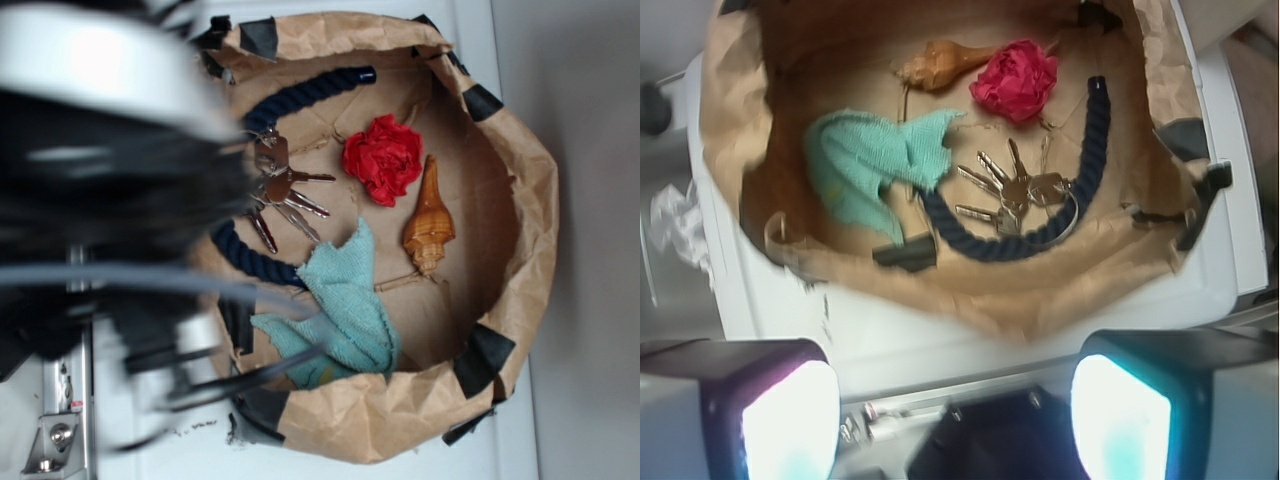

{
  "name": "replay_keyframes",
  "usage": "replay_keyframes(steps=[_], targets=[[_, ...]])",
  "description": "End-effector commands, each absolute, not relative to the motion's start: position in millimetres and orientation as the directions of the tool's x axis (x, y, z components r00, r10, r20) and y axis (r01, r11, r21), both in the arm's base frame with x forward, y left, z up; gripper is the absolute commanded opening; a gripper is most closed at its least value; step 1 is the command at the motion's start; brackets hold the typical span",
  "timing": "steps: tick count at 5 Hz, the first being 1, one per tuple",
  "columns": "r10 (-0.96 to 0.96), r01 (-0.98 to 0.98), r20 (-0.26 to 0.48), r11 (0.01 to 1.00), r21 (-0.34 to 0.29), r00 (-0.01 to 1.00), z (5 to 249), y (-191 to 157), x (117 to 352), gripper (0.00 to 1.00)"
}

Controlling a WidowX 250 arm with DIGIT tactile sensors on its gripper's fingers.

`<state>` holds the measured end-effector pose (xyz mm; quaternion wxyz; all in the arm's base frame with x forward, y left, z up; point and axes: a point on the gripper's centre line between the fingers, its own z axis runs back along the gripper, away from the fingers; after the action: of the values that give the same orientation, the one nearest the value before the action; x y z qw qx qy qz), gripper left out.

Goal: Grab the silver keys.

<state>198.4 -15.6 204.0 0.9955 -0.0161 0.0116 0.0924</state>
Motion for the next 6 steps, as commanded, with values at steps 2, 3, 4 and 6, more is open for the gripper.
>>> replay_keyframes(steps=[2,3,4,6], targets=[[0.44,-0.43,0.176,0.898,-0.093,0.88,129,17,246,1.0],[0.556,-0.558,0.179,0.829,-0.042,0.812,111,25,244,1.0],[0.665,-0.675,0.14,0.737,0.037,0.733,97,31,235,1.0],[0.68,-0.696,0.156,0.714,0.084,0.716,85,44,213,1.0]])
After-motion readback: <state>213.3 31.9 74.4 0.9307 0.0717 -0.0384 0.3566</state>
